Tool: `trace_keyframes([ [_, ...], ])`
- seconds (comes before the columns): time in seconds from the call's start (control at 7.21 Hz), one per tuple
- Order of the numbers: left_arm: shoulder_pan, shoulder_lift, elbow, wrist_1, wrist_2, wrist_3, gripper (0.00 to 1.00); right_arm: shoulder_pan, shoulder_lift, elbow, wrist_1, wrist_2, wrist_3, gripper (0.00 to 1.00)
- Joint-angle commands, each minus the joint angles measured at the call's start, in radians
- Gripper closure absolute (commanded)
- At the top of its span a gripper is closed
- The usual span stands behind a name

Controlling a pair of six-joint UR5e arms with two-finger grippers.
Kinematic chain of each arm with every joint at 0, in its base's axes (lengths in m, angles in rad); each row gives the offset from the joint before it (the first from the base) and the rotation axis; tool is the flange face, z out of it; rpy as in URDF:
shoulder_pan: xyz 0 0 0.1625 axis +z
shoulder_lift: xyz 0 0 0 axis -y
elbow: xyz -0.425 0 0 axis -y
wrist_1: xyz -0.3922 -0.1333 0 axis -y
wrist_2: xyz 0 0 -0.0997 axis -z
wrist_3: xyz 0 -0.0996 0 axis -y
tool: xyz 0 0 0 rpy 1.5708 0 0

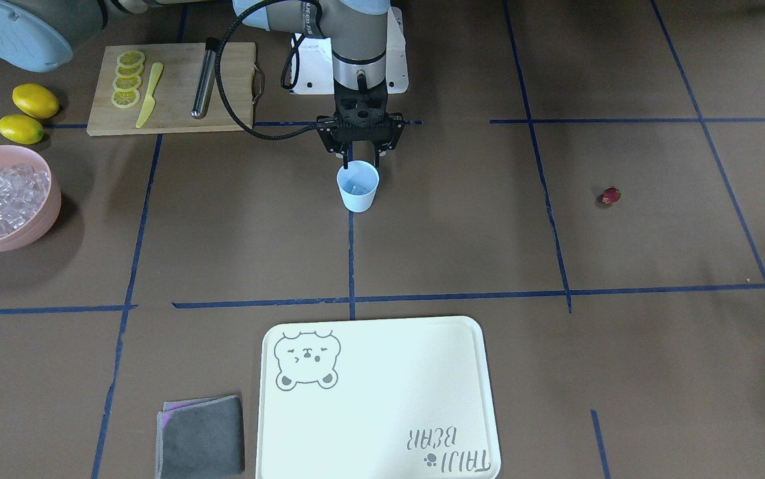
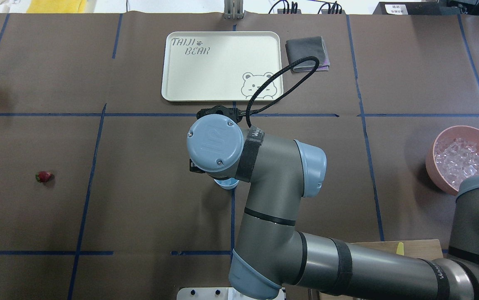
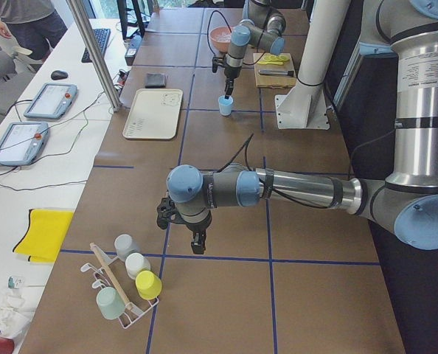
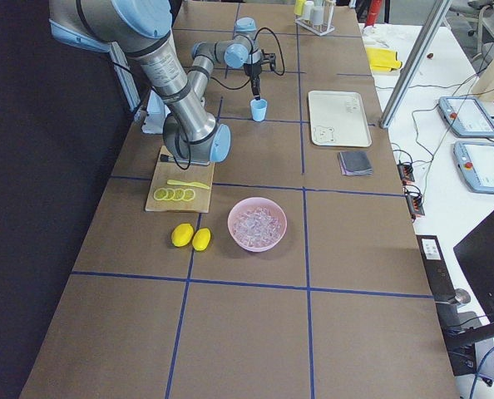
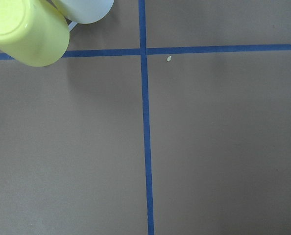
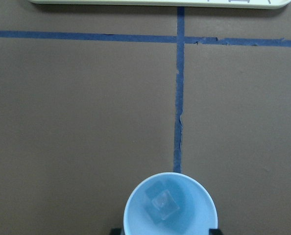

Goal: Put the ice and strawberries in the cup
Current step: 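Carry the ice cube with the right gripper over the blue cup and release, then move the right gripper back over the pink bowl of ice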

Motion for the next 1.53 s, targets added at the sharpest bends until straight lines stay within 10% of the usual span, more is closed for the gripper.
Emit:
trace_keyframes([
  [0.0,0.0,0.0,0.0,0.0,0.0,0.0,0.0,0.077,-0.059,0.055,0.002,0.071,-0.096,0.01],
  [0.56,0.003,0.0,0.0,0.0,-0.048,0.0,0.0,0.432,-0.433,0.298,0.008,0.371,-0.59,0.01],
  [1.39,0.003,0.002,0.0,0.0,-0.055,0.0,0.0,0.7,-0.954,0.283,0.396,0.53,-0.829,0.02],
])
